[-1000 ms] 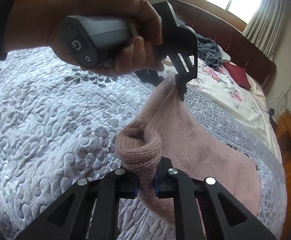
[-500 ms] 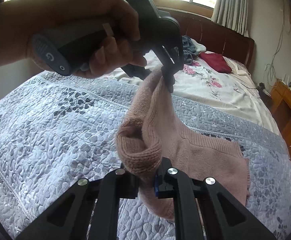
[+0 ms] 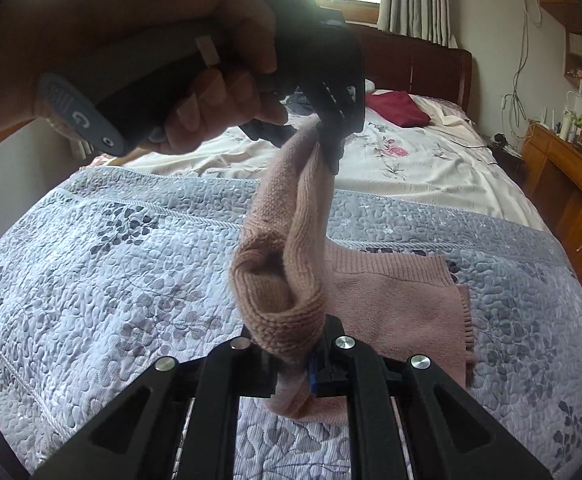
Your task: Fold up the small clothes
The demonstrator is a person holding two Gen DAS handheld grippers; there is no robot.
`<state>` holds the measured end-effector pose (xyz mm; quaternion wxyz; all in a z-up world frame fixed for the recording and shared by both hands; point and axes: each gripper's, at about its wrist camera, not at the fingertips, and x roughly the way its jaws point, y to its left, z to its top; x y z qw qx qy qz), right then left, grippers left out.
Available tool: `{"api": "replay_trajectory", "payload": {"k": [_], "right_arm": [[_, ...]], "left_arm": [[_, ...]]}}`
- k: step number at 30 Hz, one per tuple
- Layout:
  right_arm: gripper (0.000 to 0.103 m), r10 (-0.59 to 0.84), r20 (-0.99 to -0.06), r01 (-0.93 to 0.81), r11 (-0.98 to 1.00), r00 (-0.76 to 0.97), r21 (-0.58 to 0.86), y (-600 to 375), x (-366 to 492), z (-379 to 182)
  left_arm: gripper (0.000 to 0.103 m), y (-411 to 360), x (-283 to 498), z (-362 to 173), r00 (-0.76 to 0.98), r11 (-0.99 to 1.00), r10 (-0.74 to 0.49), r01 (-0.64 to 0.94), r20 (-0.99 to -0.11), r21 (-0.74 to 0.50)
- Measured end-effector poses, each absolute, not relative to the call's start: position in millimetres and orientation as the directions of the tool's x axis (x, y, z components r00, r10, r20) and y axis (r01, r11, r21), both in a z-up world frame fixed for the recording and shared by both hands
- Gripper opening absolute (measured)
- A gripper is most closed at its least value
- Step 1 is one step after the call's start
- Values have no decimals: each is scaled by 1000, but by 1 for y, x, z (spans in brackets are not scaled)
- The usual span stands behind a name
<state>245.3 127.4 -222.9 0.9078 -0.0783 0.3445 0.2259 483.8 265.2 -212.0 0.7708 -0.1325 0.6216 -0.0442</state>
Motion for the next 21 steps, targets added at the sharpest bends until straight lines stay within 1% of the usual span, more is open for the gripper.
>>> {"api": "replay_trajectory", "payload": {"k": [10, 21], "right_arm": [[10, 353, -660, -424, 904, 663, 57, 99, 254, -234], [10, 364, -673, -358, 921, 644, 155, 56, 263, -252]], "left_arm": [[19, 223, 494, -219, 218, 983, -163, -48, -962, -178], [19, 171, 506, -238, 193, 993, -111, -10, -975, -116]]}}
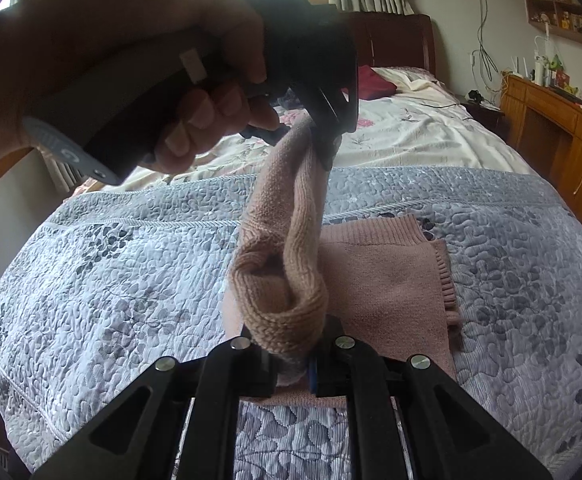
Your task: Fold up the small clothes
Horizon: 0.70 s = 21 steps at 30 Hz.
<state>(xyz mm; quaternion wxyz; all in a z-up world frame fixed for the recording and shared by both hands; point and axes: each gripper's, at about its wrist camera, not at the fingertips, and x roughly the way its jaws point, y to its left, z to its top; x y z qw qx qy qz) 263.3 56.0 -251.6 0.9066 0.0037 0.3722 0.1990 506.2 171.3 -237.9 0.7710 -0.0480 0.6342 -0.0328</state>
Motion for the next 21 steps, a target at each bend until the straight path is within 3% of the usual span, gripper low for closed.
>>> {"api": "replay_trajectory", "payload": {"k": [21], "right_arm": [[10, 407, -726, -197, 912, 555, 361, -39, 288, -316]], "left_arm": [[19, 58, 526, -306, 150, 1000, -5, 22, -989, -2]]}}
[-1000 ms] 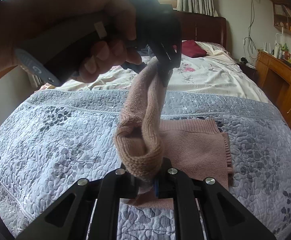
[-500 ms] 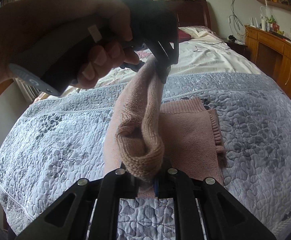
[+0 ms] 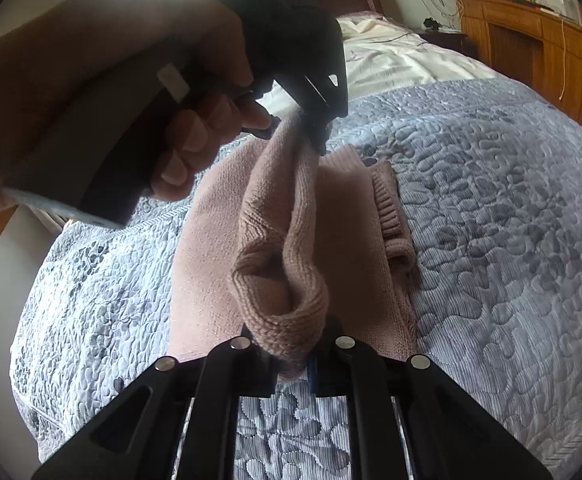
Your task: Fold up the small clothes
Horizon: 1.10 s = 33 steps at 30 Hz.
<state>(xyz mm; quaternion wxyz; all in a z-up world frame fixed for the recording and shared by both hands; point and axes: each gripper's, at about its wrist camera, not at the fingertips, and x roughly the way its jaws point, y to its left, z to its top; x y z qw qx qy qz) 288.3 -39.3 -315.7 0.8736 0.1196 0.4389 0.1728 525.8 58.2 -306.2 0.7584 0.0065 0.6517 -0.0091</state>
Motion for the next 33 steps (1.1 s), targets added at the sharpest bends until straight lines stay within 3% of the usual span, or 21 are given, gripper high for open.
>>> {"api": "replay_trajectory", "payload": {"k": [25, 28, 29, 33], "right_arm": [[10, 554, -674, -68, 794, 488, 604, -108, 296, -390], [10, 617, -645, -29, 733, 451, 680, -116, 300, -403], [11, 647, -625, -15, 700, 437, 714, -121, 302, -406], [21, 763, -526, 35, 556, 377, 831, -138, 311, -415]], "left_arm": [[21, -17, 514, -352, 350, 980, 190, -21, -917, 196], [46, -13, 512, -353, 384, 996, 81, 3, -920, 89], [63, -9, 512, -350, 389, 1000, 0, 20, -921, 8], [68, 33, 514, -314, 396, 940, -323, 25, -859, -341]]}}
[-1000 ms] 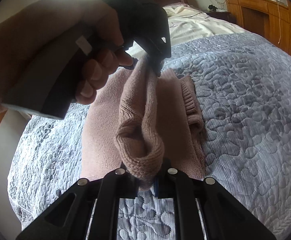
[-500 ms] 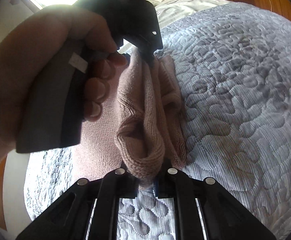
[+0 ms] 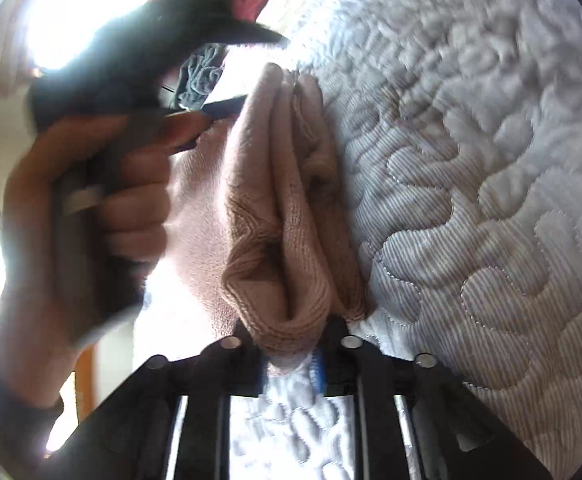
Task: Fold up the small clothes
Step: 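Open the left tool, then open the right tool on the folded sweater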
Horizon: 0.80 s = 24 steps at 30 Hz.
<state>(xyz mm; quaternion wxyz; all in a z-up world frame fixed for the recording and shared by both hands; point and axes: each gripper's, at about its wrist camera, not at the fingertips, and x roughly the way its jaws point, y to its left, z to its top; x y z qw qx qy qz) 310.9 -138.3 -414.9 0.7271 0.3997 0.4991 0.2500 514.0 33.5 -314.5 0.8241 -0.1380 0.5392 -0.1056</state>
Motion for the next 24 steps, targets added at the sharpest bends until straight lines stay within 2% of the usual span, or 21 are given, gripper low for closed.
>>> {"api": "replay_trajectory", "payload": {"k": [2, 3, 4, 6, 7, 9, 11, 12, 13, 14, 16, 18, 20, 23, 24], "right_arm": [[30, 795, -495, 35, 517, 351, 855, -140, 314, -412], [40, 807, -484, 22, 507, 338, 862, -139, 316, -409], [52, 814, -479, 8, 505, 328, 863, -140, 318, -404], [68, 826, -470, -26, 502, 311, 865, -141, 325, -394], [73, 829, -472, -33, 503, 300, 864, -141, 330, -391], [75, 832, -488, -37, 514, 265, 857, -139, 344, -388], [75, 841, -493, -27, 511, 222, 859, -134, 361, -387], [71, 852, -489, -21, 501, 187, 865, -129, 368, -388], [37, 858, -489, -24, 498, 161, 867, -127, 375, -388], [21, 852, -500, -25, 509, 156, 860, -128, 381, -388], [16, 817, -547, 6, 555, 185, 832, -138, 387, -391], [15, 780, -605, 39, 607, 161, 794, -140, 387, -405], [18, 796, -589, 5, 594, 138, 805, -138, 387, -400], [35, 814, -544, -28, 560, 206, 828, -144, 406, -373], [48, 802, -546, -34, 569, 242, 822, -146, 418, -364]], "left_arm": [[72, 56, 510, -290, 422, 915, -380, 39, -823, -403], [77, 68, 505, -277, 444, 911, -388, 55, -807, -408], [78, 80, 498, -266, 458, 910, -394, 73, -796, -409], [79, 102, 481, -252, 459, 904, -412, 101, -787, -415], [79, 113, 473, -249, 452, 898, -428, 114, -782, -425], [79, 129, 452, -252, 425, 882, -464, 138, -777, -451], [78, 145, 432, -258, 404, 857, -509, 157, -760, -490], [77, 151, 422, -263, 394, 844, -530, 161, -751, -512], [77, 158, 414, -269, 387, 829, -552, 159, -739, -536], [75, 163, 405, -276, 373, 812, -576, 155, -727, -563], [71, 171, 392, -295, 346, 780, -616, 142, -708, -609], [71, 175, 381, -319, 322, 763, -634, 109, -704, -637], [69, 176, 375, -340, 304, 750, -647, 89, -699, -655], [70, 180, 373, -356, 306, 715, -678, 67, -668, -696], [70, 181, 374, -359, 307, 701, -690, 62, -655, -710]]}}
